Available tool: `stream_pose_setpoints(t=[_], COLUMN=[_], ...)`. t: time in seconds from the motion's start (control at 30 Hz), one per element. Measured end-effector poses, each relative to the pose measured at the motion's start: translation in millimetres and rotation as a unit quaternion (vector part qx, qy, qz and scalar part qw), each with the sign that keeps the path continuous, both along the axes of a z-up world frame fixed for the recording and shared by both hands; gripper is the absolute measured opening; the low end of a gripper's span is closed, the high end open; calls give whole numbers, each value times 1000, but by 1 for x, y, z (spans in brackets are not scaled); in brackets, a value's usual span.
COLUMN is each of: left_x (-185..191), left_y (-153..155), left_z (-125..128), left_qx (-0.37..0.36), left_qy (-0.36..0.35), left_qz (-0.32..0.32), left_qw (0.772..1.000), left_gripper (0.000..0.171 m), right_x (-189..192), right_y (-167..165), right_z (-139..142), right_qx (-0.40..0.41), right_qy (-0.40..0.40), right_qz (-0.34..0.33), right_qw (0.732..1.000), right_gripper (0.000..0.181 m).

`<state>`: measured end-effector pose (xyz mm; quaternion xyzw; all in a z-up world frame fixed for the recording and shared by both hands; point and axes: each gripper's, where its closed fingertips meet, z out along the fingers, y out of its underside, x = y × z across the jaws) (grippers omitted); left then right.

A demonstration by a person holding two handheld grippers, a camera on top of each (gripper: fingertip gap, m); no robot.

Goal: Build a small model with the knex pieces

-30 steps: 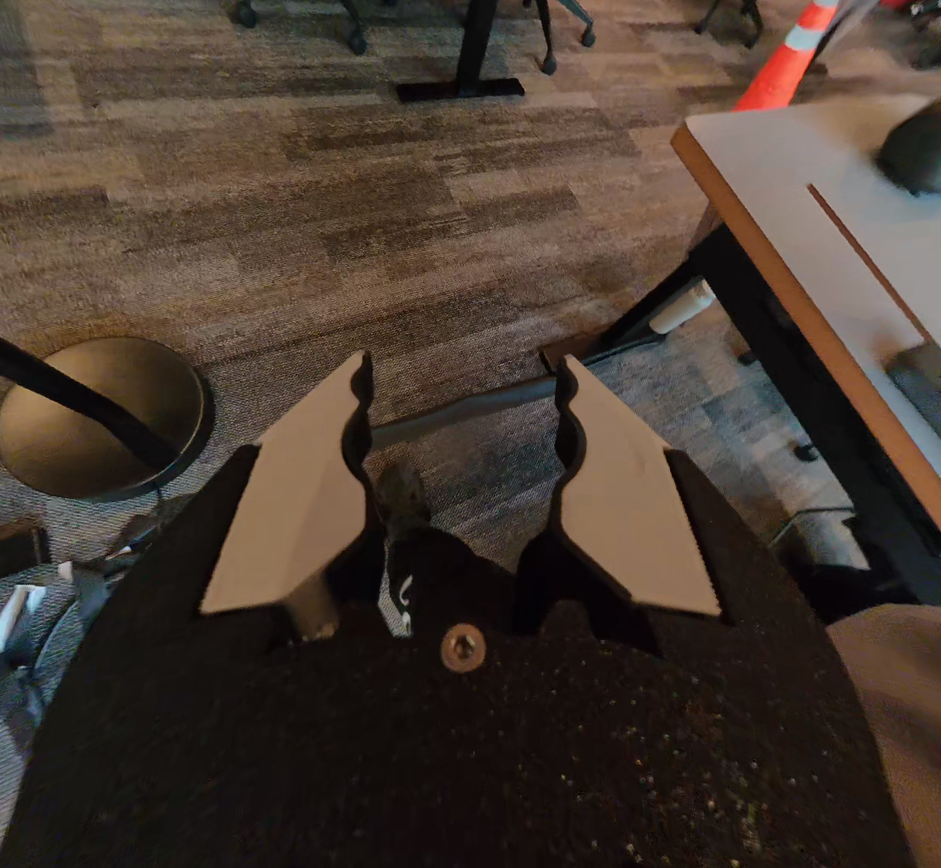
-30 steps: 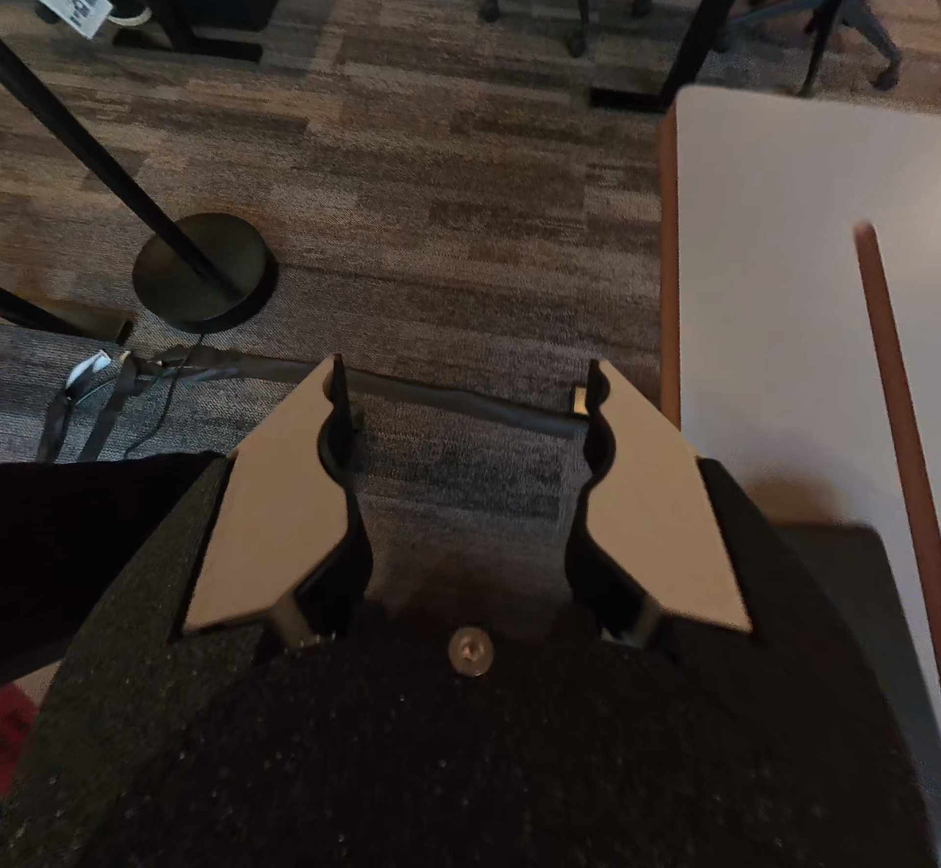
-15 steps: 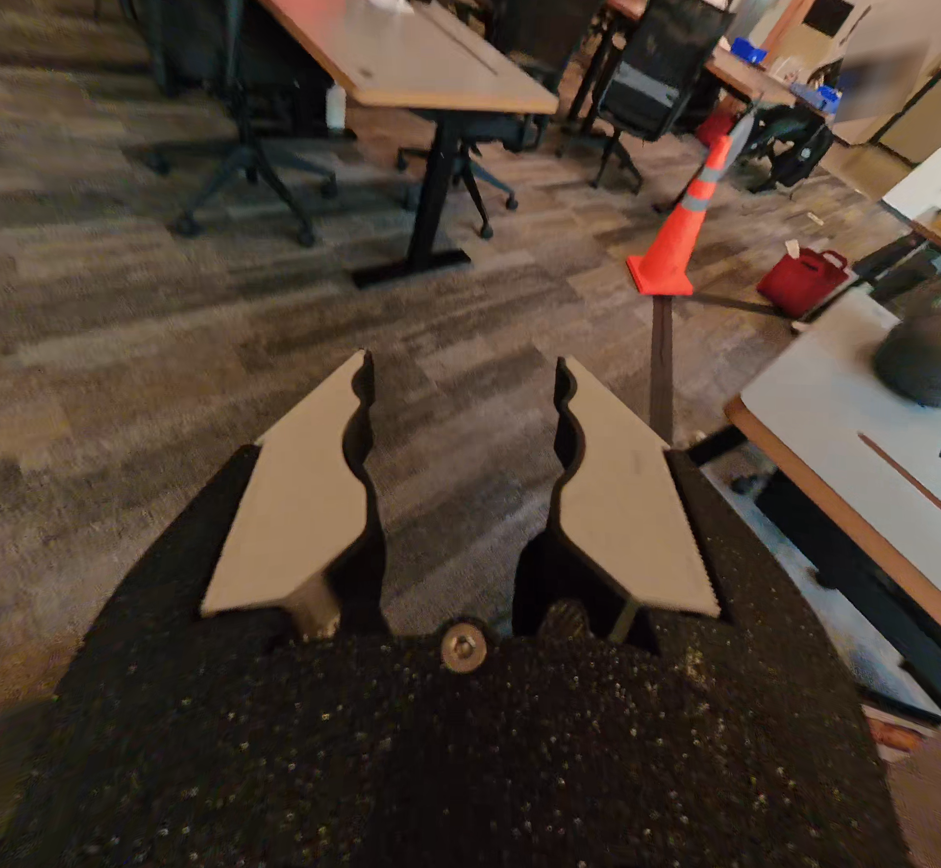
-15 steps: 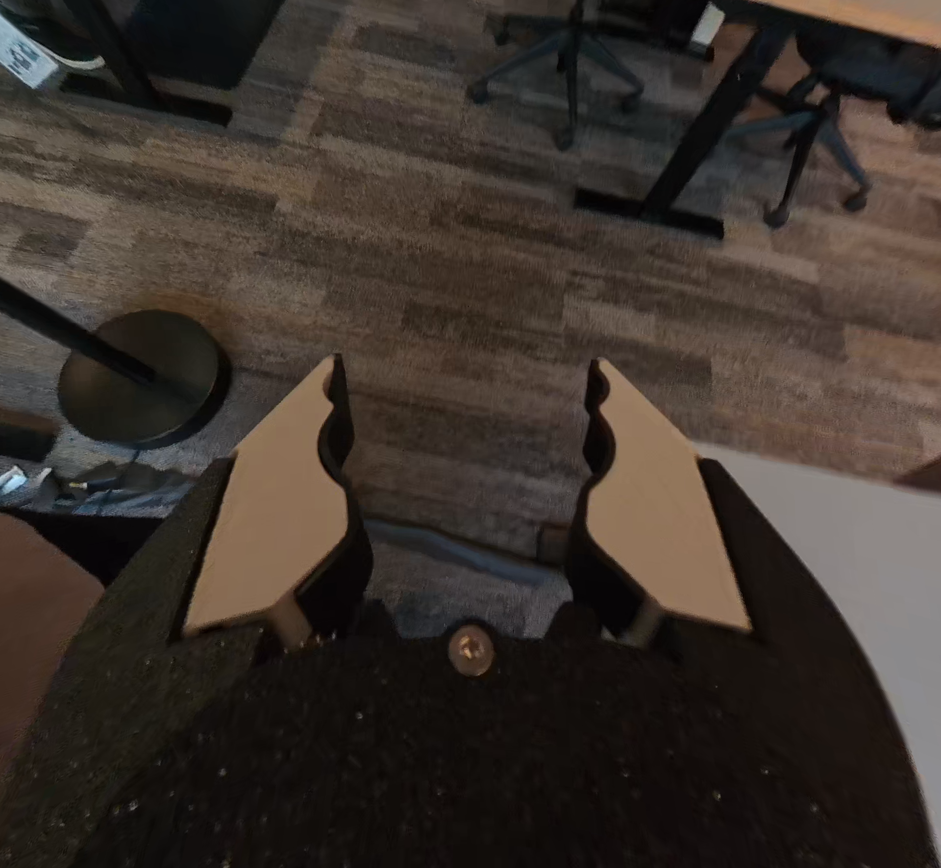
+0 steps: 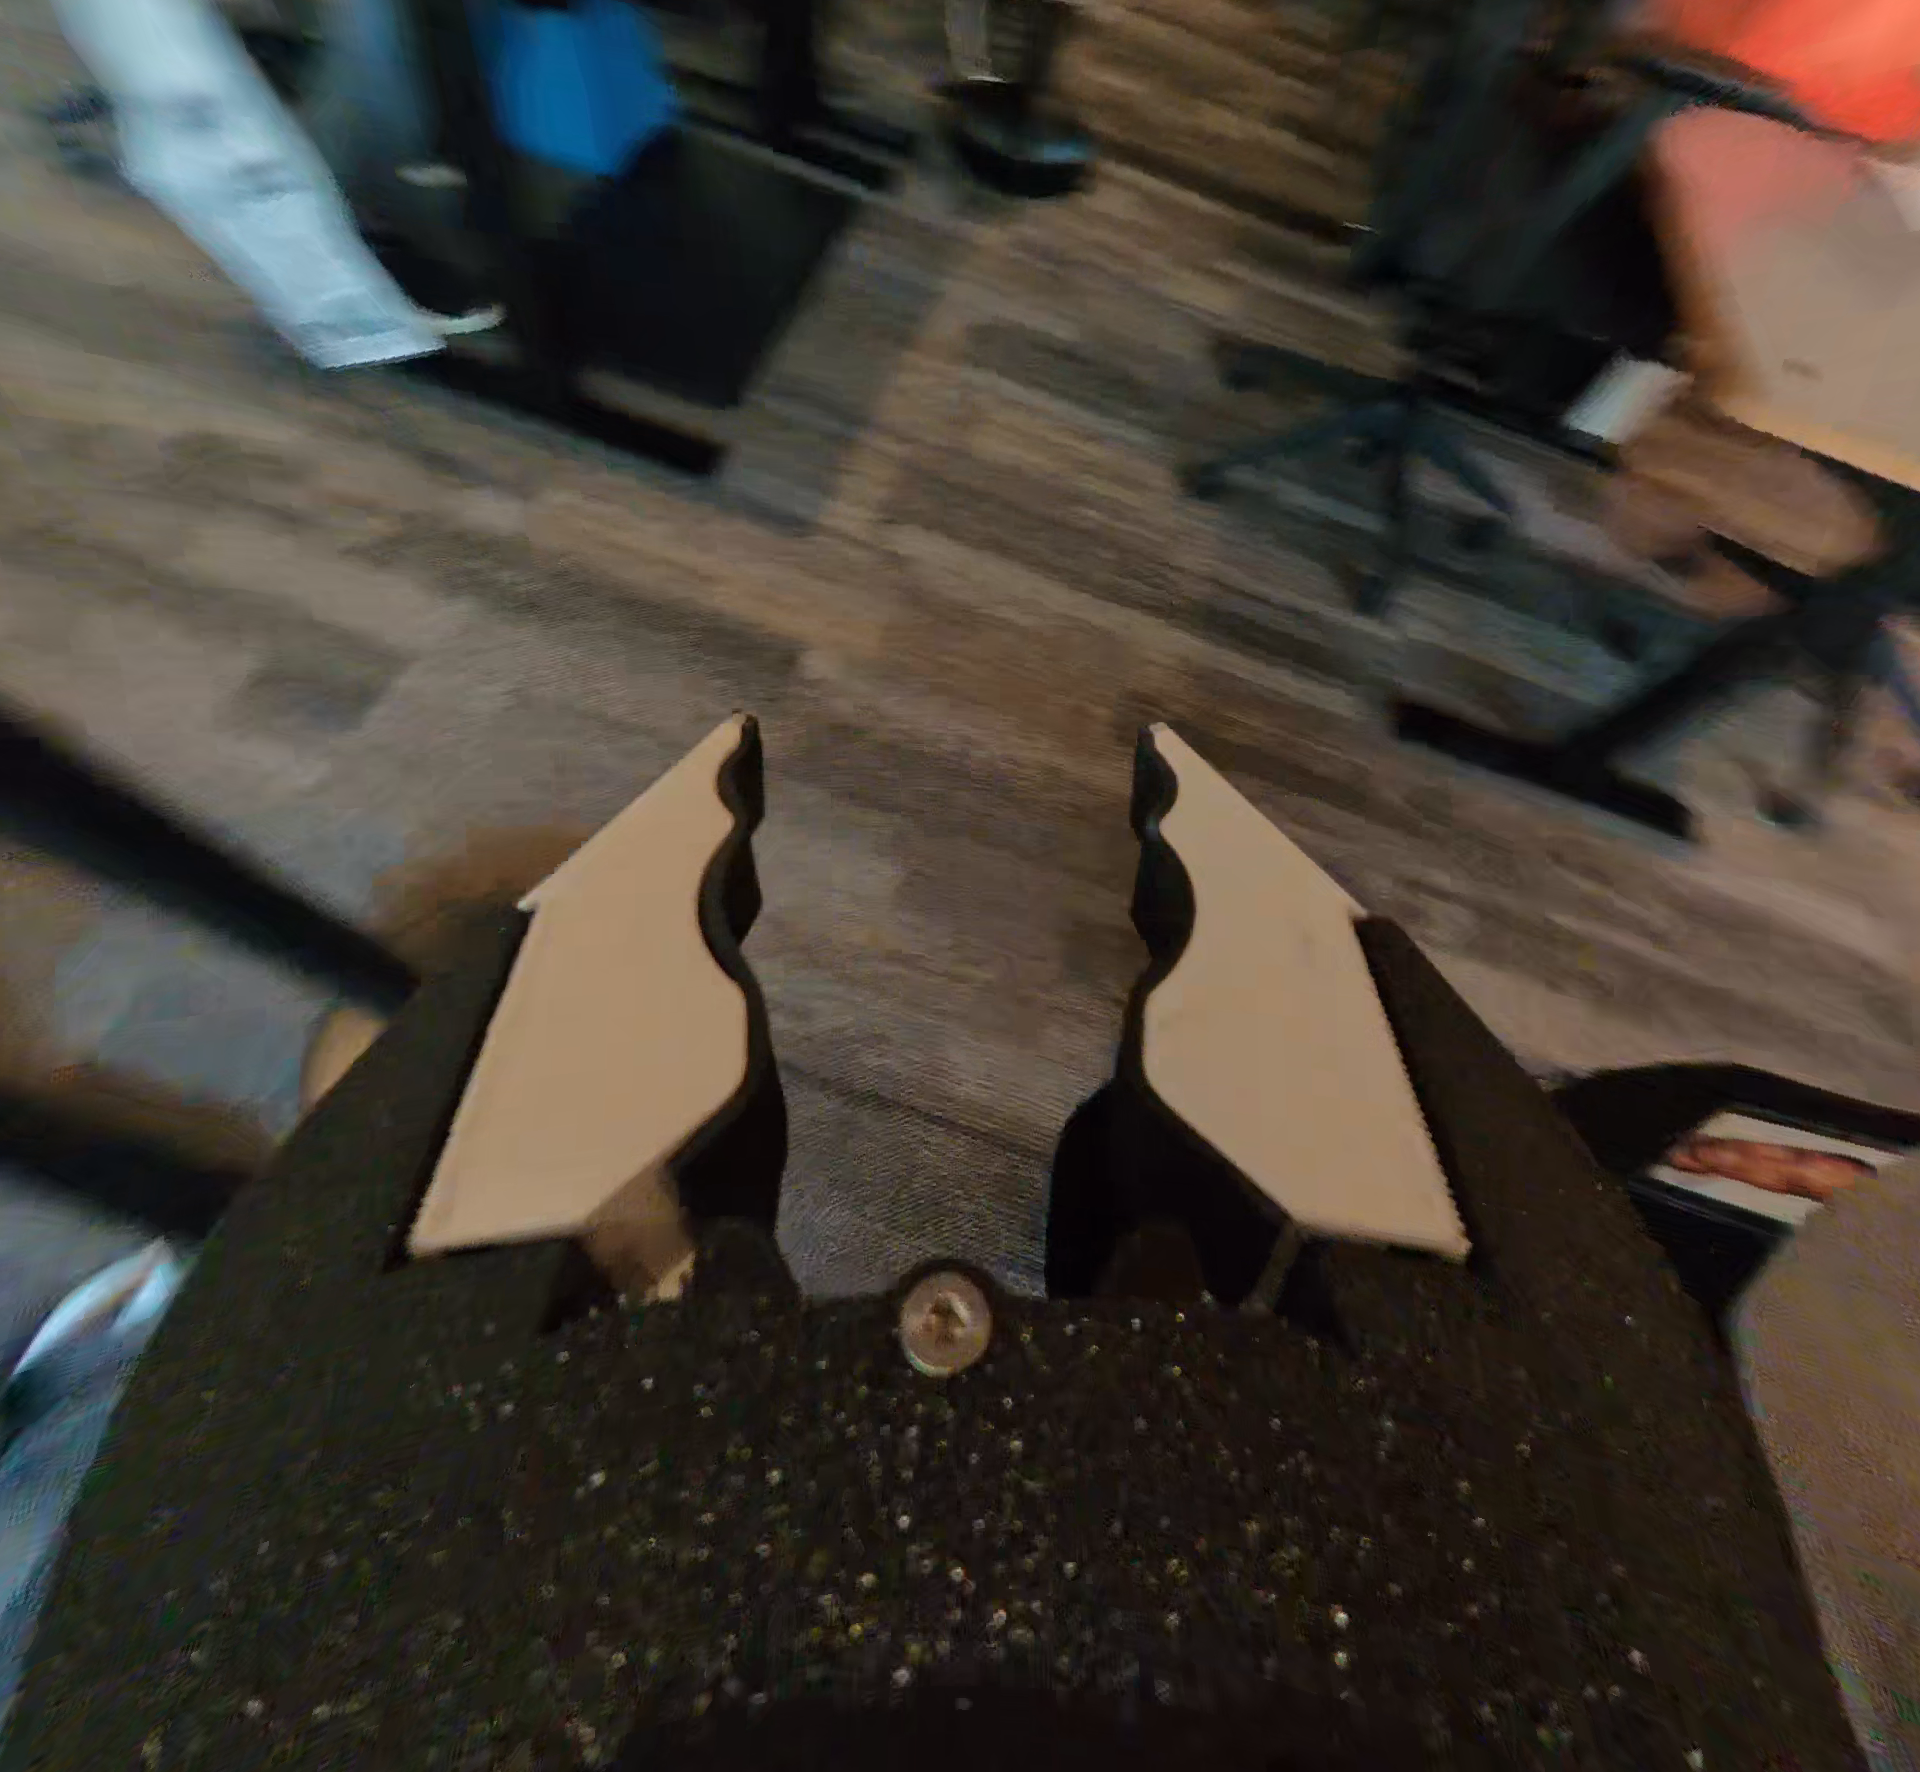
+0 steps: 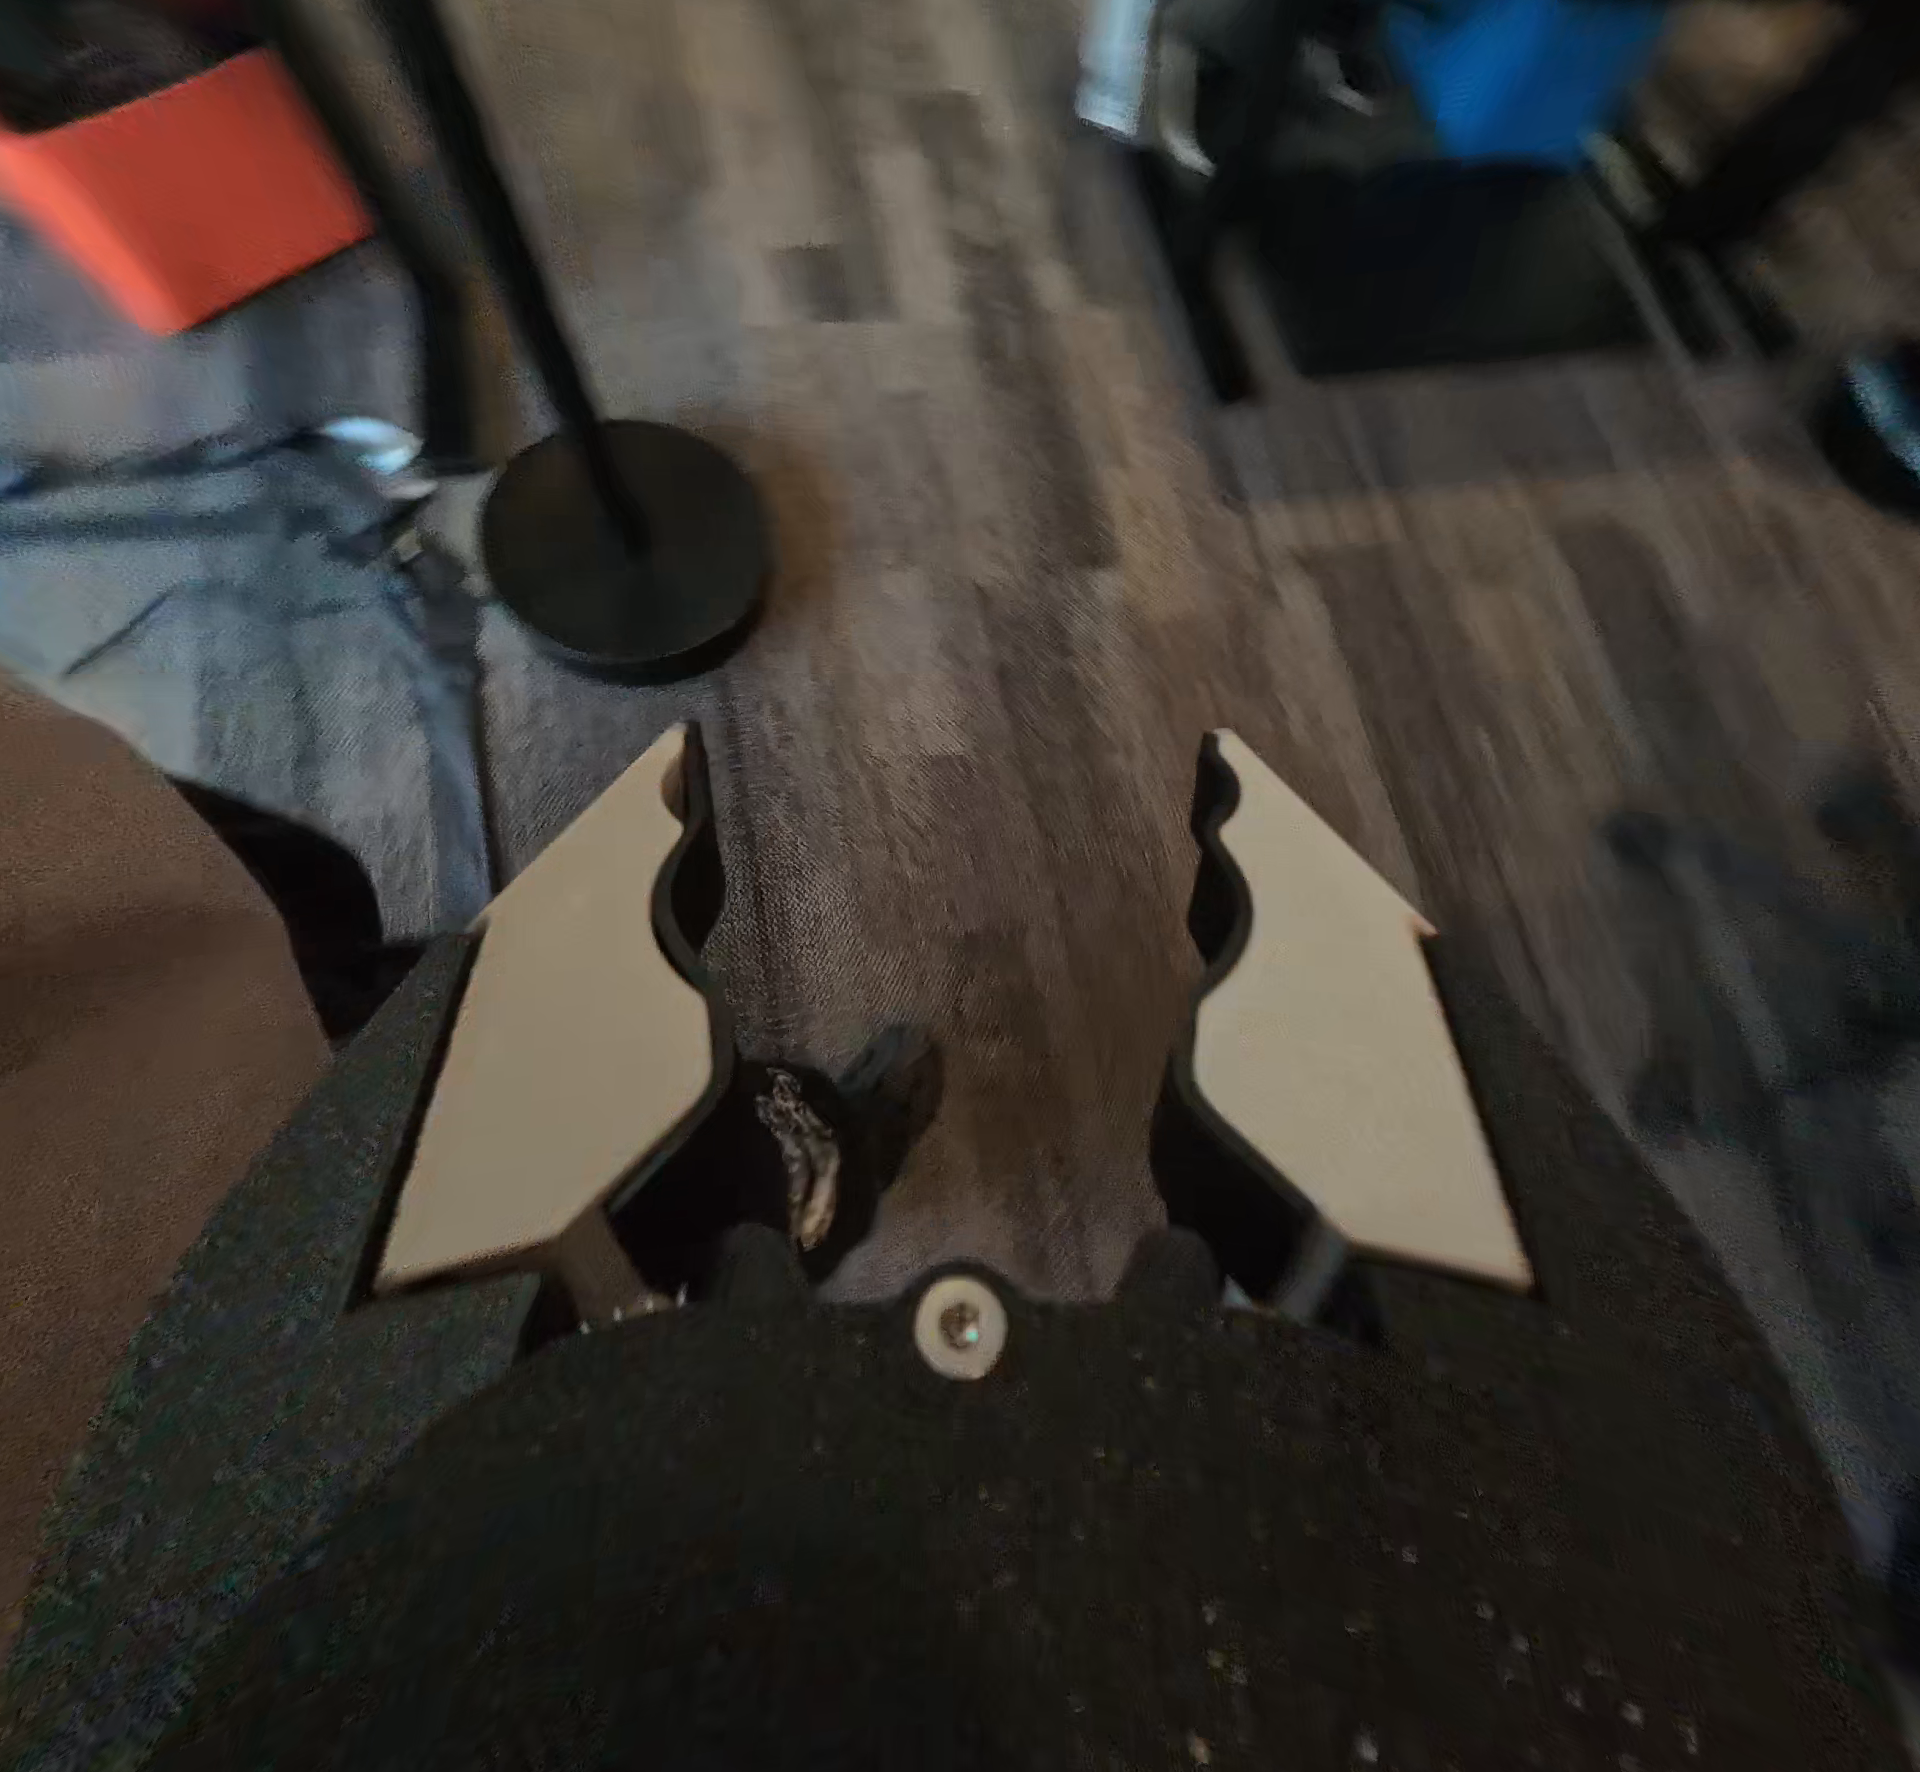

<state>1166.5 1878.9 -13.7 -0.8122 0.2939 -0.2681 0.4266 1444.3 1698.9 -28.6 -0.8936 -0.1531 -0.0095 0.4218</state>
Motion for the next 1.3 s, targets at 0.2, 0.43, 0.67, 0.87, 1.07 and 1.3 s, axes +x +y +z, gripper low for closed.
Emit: stream_pose_setpoints(t=[0.2,0.43,0.67,0.87,1.07,1.3], left_x=[-72,-36,71,189,267,304], left_y=[-88,-262,-397,-486,-562,-588], left_z=[7,2,-3,-27,-31,-23], left_qx=[-36,-29,-1,-21,-39,-18], left_qy=[-64,-31,-38,-56,-56,-58], left_qz=[404,584,699,740,771,807], left_qw=[912,811,714,670,633,587], left_gripper=[72,72,72,72,72,73], right_x=[53,3,-43,21,69,75], right_y=[117,159,39,-39,-100,-121], right_z=[10,-7,2,-6,-8,4], right_qx=[-5,-13,-34,-50,-93,-60], right_qy=[-20,9,78,78,87,84], right_qz=[292,457,611,663,678,728], right_qw=[956,889,787,742,724,677], right_gripper=[92,93,93,92,93,93])
